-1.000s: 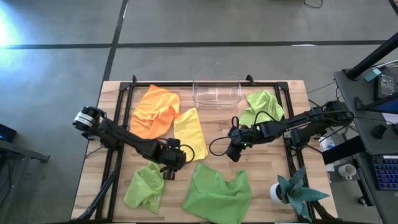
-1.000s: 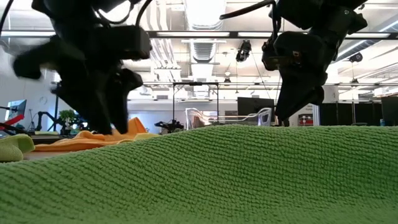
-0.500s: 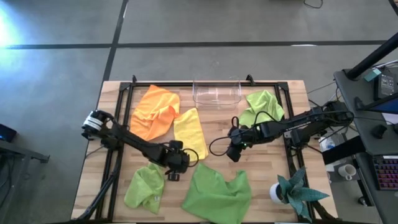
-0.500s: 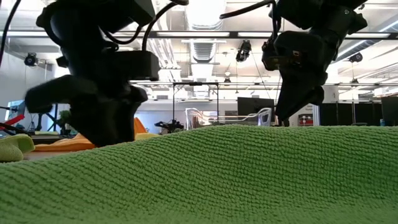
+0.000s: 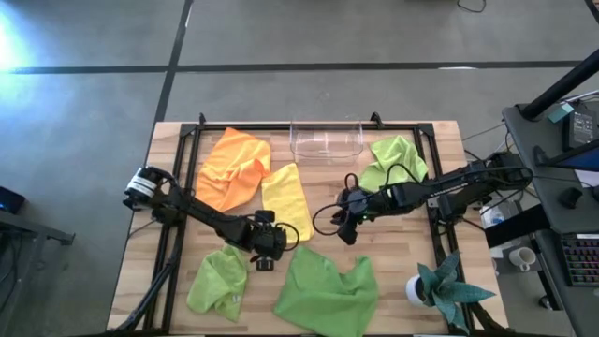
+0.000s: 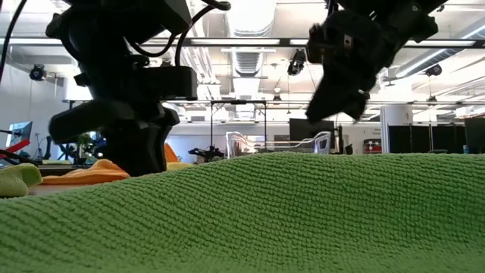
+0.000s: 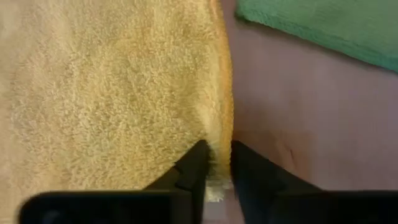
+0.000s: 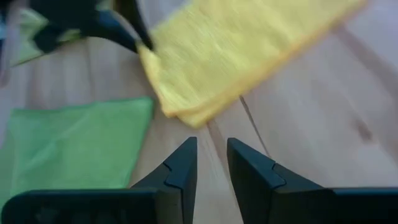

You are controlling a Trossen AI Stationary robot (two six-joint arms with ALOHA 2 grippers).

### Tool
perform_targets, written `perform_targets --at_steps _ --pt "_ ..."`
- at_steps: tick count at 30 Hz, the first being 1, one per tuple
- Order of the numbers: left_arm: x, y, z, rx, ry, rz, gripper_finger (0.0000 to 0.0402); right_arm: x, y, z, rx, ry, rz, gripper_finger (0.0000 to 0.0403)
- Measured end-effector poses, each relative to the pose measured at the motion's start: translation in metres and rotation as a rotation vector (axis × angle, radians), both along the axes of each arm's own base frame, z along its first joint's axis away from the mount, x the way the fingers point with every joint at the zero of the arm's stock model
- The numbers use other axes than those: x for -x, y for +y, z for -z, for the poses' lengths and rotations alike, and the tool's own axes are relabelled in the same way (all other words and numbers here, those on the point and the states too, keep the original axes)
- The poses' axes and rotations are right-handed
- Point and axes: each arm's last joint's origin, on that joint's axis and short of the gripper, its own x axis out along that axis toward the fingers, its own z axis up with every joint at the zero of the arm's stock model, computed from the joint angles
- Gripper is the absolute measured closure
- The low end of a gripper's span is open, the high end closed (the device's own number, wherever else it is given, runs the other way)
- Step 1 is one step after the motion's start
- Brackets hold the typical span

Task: Fold microfiber towels
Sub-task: Fold the yellow microfiber cloth

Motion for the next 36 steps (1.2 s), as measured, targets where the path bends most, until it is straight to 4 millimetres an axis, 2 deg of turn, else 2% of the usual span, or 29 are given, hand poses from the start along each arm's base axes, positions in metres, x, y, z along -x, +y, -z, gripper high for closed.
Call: perform_targets --at_steps 3,7,14,24,29,36 --pt "-0.002 0.0 -0.007 0.008 -0.021 -0.002 0.0395 -0.003 0.001 -0.003 0.083 -0.05 -0.091 0.0314" --pt "-0.005 -0.002 -0.017 0.072 -0.044 -0.007 0.0393 -0.006 0.002 -0.007 0.155 -0.105 -0.223 0.0314" --pt "-0.005 0.002 -0.032 0.165 -0.104 -0.129 0.0399 -0.01 0.006 -0.012 0.254 -0.2 -0.436 0.0312" --pt "-0.006 0.003 -0.034 0.258 -0.121 -0.283 0.04 -0.016 0.008 -0.009 0.28 -0.239 -0.46 0.03" --pt "-0.006 0.003 -0.034 0.298 -0.129 -0.361 0.04 -0.019 0.008 -0.002 0.241 -0.215 -0.433 0.0278" --pt "-0.005 0.004 -0.041 0.314 -0.147 -0.362 0.04 -0.029 0.01 0.012 0.216 -0.229 -0.444 0.0247"
